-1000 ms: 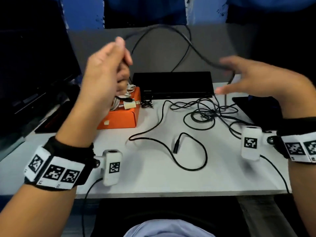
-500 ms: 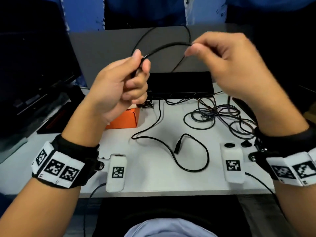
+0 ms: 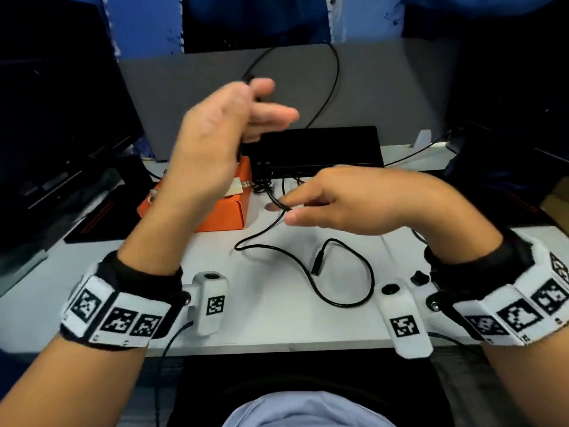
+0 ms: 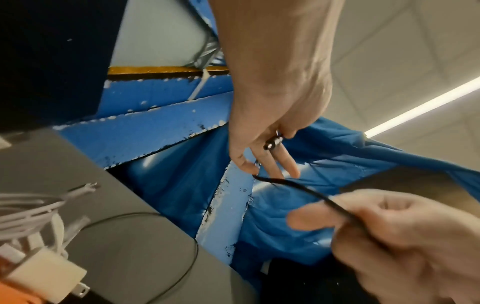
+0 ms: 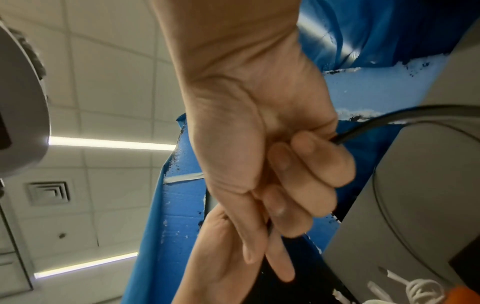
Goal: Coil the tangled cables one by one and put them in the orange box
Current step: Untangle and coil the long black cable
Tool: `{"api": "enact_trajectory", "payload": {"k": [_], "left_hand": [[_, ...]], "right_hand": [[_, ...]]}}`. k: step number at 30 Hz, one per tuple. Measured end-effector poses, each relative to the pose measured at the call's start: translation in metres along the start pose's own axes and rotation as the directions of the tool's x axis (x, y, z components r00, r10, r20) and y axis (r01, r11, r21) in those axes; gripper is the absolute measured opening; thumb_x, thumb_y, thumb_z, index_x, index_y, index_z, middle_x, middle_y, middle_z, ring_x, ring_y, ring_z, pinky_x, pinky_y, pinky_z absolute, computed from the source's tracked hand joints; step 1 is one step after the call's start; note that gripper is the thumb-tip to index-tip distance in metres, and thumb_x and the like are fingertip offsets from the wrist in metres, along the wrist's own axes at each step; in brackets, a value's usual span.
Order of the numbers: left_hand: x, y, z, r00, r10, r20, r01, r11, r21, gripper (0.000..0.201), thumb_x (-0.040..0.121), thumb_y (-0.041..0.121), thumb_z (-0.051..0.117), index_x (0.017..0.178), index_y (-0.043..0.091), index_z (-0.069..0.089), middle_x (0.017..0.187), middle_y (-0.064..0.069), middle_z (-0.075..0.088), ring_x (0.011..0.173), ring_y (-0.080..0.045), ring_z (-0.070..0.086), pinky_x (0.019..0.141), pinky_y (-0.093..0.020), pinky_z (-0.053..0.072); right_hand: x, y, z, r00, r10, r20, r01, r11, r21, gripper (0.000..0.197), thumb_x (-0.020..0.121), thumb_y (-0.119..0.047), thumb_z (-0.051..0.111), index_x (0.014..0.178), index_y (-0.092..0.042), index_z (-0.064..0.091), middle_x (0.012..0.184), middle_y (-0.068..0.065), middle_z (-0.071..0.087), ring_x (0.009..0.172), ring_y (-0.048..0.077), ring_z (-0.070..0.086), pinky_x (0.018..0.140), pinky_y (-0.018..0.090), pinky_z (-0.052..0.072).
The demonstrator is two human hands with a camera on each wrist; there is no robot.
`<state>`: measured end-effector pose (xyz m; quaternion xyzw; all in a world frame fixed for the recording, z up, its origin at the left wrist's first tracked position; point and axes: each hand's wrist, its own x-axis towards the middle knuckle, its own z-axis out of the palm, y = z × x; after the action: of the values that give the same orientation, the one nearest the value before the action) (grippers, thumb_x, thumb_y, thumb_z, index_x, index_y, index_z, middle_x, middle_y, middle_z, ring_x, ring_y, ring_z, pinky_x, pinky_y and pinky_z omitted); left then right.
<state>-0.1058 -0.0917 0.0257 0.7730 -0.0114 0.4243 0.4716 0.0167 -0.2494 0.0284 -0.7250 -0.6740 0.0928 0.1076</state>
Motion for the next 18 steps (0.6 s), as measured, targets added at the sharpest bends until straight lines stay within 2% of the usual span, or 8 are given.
{"api": "enact_trajectory", "payload": {"k": [2,4,7,10,12,14,16,18], "left_hand": [[-0.003,0.0,0.005,0.99,-0.013,0.142,0.002,0.997,0.08,0.036,0.113,0.02,0.034,0.118,0.007,0.066,0.104,-0.006,0.078,0.094,-0.022,0.076,0.087,-0.028,0.055],[-0.005,0.003,0.004,0.965,-0.05,0.259,0.02,0.993,0.117,0.033,0.112,0.019,0.037,0.122,0.007,0.066,0.093,-0.009,0.077,0.081,-0.016,0.073,0.078,-0.026,0.055],[-0.007,0.009,0.0,0.926,-0.112,0.361,0.067,0.989,0.135,0.034,0.112,0.019,0.038,0.107,0.009,0.07,0.074,-0.013,0.071,0.065,-0.018,0.064,0.07,-0.028,0.052],[-0.008,0.009,-0.003,0.893,-0.158,0.421,0.156,0.987,0.039,0.04,0.111,0.023,0.034,0.107,0.008,0.071,0.053,-0.005,0.055,0.053,-0.02,0.047,0.064,-0.026,0.042],[-0.01,0.008,-0.003,0.877,-0.137,0.461,0.249,0.95,-0.19,0.042,0.11,0.023,0.032,0.102,0.007,0.071,0.048,0.002,0.042,0.045,-0.016,0.036,0.062,-0.032,0.034],[-0.01,0.007,-0.002,0.865,-0.131,0.485,0.328,0.878,-0.349,0.045,0.109,0.024,0.029,0.098,0.008,0.07,0.047,0.009,0.038,0.041,-0.011,0.033,0.068,-0.033,0.041],[-0.01,0.005,0.001,0.858,-0.151,0.491,0.361,0.857,-0.367,0.045,0.11,0.025,0.028,0.094,0.011,0.068,0.047,0.01,0.039,0.044,-0.012,0.04,0.076,-0.035,0.048],[-0.01,0.005,0.003,0.864,-0.17,0.473,0.335,0.896,-0.292,0.044,0.11,0.026,0.028,0.089,0.014,0.066,0.05,0.007,0.043,0.056,-0.017,0.052,0.079,-0.032,0.05]], "right_hand": [[-0.004,-0.001,-0.005,0.996,-0.062,-0.067,0.066,0.996,0.065,0.023,0.103,-0.041,0.059,0.103,-0.026,0.077,0.059,-0.016,0.053,0.057,0.003,0.048,0.055,0.017,0.036],[-0.007,0.003,-0.012,0.968,-0.076,-0.239,0.118,0.979,0.168,0.018,0.099,-0.037,0.067,0.091,-0.024,0.077,0.061,-0.013,0.059,0.055,0.002,0.048,0.057,0.017,0.036],[-0.009,0.011,-0.019,0.833,-0.025,-0.553,0.228,0.926,0.301,0.021,0.096,-0.034,0.072,0.085,-0.017,0.069,0.066,0.0,0.063,0.059,0.014,0.045,0.058,0.032,0.037],[-0.007,0.009,-0.018,0.755,-0.009,-0.656,0.313,0.883,0.349,0.021,0.097,-0.032,0.071,0.095,-0.014,0.06,0.065,0.008,0.055,0.062,0.033,0.043,0.058,0.036,0.035],[-0.005,0.004,-0.016,0.776,-0.036,-0.629,0.285,0.91,0.301,0.021,0.103,-0.038,0.06,0.107,-0.018,0.064,0.072,0.01,0.059,0.066,0.03,0.048,0.062,0.037,0.039],[-0.004,0.001,-0.014,0.813,-0.044,-0.58,0.221,0.946,0.238,0.024,0.108,-0.04,0.049,0.101,-0.026,0.067,0.074,-0.012,0.062,0.065,0.005,0.051,0.066,0.023,0.04],[-0.007,0.0,-0.017,0.825,-0.013,-0.564,0.151,0.968,0.199,0.035,0.109,-0.041,0.045,0.083,-0.028,0.063,0.065,-0.018,0.055,0.062,0.0,0.049,0.06,0.02,0.036],[-0.011,0.004,-0.023,0.828,0.006,-0.561,0.101,0.982,0.159,0.042,0.108,-0.045,0.048,0.077,-0.021,0.063,0.06,-0.008,0.049,0.058,0.005,0.043,0.056,0.024,0.034]]}}
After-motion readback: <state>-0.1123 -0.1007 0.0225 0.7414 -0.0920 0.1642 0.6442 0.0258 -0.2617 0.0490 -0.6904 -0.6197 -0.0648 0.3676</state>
